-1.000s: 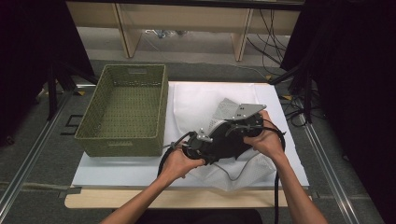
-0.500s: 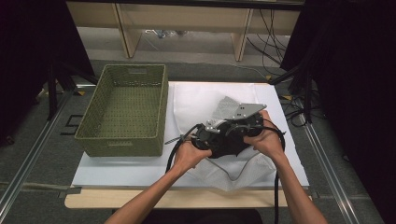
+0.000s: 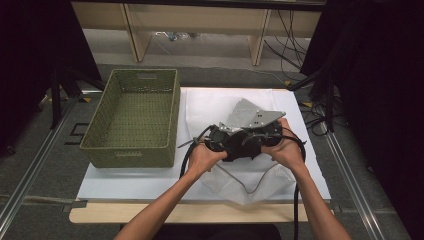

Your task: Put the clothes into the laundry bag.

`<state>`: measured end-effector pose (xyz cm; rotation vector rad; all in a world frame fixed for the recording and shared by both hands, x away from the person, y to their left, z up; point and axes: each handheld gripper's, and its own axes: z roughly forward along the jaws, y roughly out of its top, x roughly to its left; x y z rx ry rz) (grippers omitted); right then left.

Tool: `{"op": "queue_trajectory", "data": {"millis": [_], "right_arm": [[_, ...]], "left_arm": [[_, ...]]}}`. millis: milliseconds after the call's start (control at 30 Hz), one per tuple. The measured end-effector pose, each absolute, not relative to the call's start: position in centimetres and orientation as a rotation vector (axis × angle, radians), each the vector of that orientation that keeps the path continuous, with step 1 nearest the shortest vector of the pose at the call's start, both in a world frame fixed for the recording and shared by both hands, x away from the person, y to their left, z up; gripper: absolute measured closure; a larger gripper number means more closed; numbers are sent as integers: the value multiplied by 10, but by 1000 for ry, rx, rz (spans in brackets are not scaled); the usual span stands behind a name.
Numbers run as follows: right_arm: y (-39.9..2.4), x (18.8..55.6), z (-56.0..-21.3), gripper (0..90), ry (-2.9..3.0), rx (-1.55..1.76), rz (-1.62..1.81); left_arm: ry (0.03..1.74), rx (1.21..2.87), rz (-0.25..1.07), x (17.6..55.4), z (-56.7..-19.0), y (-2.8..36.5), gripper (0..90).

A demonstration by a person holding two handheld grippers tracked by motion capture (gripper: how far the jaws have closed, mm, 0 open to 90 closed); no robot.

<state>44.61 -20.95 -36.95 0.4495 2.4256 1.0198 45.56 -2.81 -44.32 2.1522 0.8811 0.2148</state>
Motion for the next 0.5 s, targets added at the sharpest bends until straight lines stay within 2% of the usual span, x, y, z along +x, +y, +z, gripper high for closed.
{"op": "queue_trajectory", "data": {"millis": [33, 233, 300, 433, 500], "right_arm": [[-210, 445, -369, 899, 2432, 469, 1019], [-209, 445, -370, 898, 2431, 450, 1015], [-209, 445, -370, 899, 2433, 465, 1014], [-209, 445, -370, 899, 2433, 456, 1010], [-209, 445, -370, 899, 2434, 457, 1010]], "left_arm": [[876, 2151, 208, 454, -443, -27, 802], [816, 2242, 218, 444, -445, -21, 724], [813, 2249, 220, 444, -446, -22, 742], [821, 2226, 198, 452, -450, -23, 853], [837, 2209, 203, 455, -453, -24, 867]]}}
